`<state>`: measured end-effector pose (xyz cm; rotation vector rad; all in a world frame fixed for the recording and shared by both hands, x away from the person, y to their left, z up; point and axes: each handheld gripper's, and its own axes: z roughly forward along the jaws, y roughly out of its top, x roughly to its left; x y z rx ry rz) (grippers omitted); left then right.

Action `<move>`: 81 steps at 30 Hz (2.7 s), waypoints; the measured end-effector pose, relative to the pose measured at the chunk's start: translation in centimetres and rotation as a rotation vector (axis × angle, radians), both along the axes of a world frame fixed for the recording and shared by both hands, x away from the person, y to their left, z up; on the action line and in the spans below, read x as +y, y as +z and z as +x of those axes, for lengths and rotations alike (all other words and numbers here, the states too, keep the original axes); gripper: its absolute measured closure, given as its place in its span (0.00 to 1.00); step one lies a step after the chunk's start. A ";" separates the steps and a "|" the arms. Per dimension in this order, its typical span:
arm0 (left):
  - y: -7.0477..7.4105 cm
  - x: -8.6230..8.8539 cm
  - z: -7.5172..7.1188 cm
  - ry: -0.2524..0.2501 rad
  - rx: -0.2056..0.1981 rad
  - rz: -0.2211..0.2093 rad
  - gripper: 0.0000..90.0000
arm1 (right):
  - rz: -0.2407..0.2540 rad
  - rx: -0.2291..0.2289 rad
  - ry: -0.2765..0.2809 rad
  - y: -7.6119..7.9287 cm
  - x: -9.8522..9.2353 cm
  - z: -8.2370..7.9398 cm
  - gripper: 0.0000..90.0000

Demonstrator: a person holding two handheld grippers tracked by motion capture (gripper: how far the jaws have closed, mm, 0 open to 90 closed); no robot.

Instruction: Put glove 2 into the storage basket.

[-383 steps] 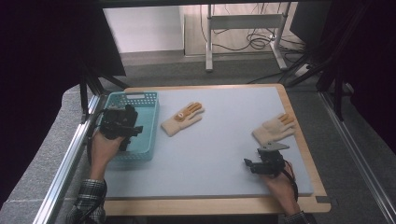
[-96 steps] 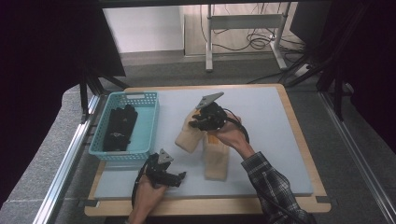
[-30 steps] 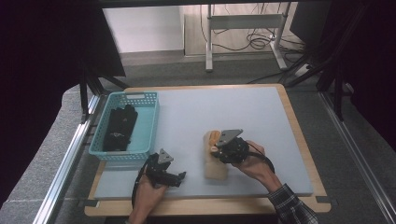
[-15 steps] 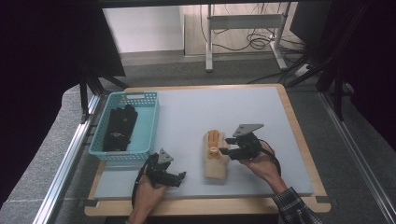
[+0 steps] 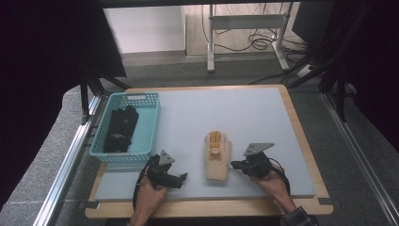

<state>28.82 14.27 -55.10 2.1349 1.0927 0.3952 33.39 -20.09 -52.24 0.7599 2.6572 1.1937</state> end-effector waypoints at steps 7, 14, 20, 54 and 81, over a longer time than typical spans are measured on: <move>0.1 0.3 -0.2 0.028 -0.007 -0.020 0.08 | 0.004 0.012 0.026 -0.9 0.5 -0.5 0.98; 0.0 1.0 -0.7 0.012 -0.004 -0.008 0.04 | 0.003 -0.019 0.040 -1.0 1.7 -0.7 0.98; -0.2 1.7 -1.0 0.012 -0.006 -0.007 0.02 | 0.005 -0.019 0.047 -1.1 3.1 -0.5 0.98; -0.4 1.7 -1.3 0.026 -0.025 -0.021 0.02 | -0.017 -0.121 -0.014 -0.2 6.3 0.5 0.78; -0.5 1.6 -1.3 0.033 -0.024 -0.029 0.02 | -0.103 -0.126 -0.264 -0.9 -3.4 2.0 0.18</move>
